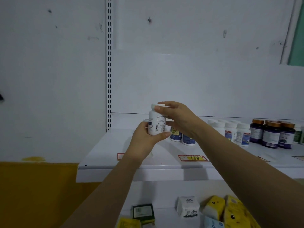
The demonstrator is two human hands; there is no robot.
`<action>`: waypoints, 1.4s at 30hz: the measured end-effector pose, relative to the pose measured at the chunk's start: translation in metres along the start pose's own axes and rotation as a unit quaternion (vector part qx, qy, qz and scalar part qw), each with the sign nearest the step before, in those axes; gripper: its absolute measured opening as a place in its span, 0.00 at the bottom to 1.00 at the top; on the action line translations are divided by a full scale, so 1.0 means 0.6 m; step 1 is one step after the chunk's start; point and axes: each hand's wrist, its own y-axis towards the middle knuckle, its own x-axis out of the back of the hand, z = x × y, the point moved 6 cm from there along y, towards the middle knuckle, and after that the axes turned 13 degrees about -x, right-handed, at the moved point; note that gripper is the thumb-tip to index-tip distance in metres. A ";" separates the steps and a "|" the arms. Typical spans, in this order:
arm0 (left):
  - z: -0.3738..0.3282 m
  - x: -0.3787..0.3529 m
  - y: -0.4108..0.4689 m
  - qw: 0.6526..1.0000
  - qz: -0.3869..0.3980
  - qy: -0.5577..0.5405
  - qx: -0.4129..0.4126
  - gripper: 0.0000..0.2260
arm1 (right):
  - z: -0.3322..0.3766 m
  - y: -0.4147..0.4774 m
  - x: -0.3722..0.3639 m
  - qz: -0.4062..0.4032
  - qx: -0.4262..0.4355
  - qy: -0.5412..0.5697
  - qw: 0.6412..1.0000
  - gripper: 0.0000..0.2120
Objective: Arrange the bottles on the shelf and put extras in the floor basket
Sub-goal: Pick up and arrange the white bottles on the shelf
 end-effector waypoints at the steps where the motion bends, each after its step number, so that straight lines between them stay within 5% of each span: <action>1: 0.001 -0.001 0.000 1.000 0.003 -0.002 0.003 0.26 | 0.000 0.000 0.001 -0.003 0.003 -0.009 1.000 0.20; 6: 0.008 0.002 -0.004 0.998 0.058 -0.023 0.020 0.25 | -0.002 -0.004 0.016 0.015 0.003 0.010 1.000 0.13; 13: -0.001 0.004 0.002 1.000 0.012 0.011 -0.009 0.24 | -0.001 -0.012 0.004 -0.011 0.018 -0.057 0.998 0.09; 18: 0.004 0.003 -0.005 0.998 0.059 -0.018 0.025 0.22 | -0.004 -0.012 0.011 0.009 -0.001 -0.026 1.000 0.15; 24: -0.007 0.001 -0.004 0.999 0.009 0.030 0.012 0.24 | -0.007 -0.017 -0.003 -0.016 0.011 -0.093 0.995 0.15; 29: 0.000 -0.007 -0.012 0.994 0.093 -0.037 0.046 0.22 | -0.004 -0.014 0.019 -0.034 -0.003 -0.024 0.999 0.23; 34: -0.004 0.005 -0.011 0.996 0.089 -0.002 0.010 0.20 | -0.011 -0.015 0.008 0.028 -0.014 0.000 0.999 0.16; 39: 0.001 0.010 -0.005 0.999 0.023 0.026 0.008 0.23 | -0.004 -0.022 -0.003 0.005 0.001 -0.077 0.997 0.08; 42: 0.001 0.007 -0.007 0.999 0.046 0.002 0.025 0.26 | -0.002 -0.022 0.003 0.004 0.007 -0.058 0.998 0.12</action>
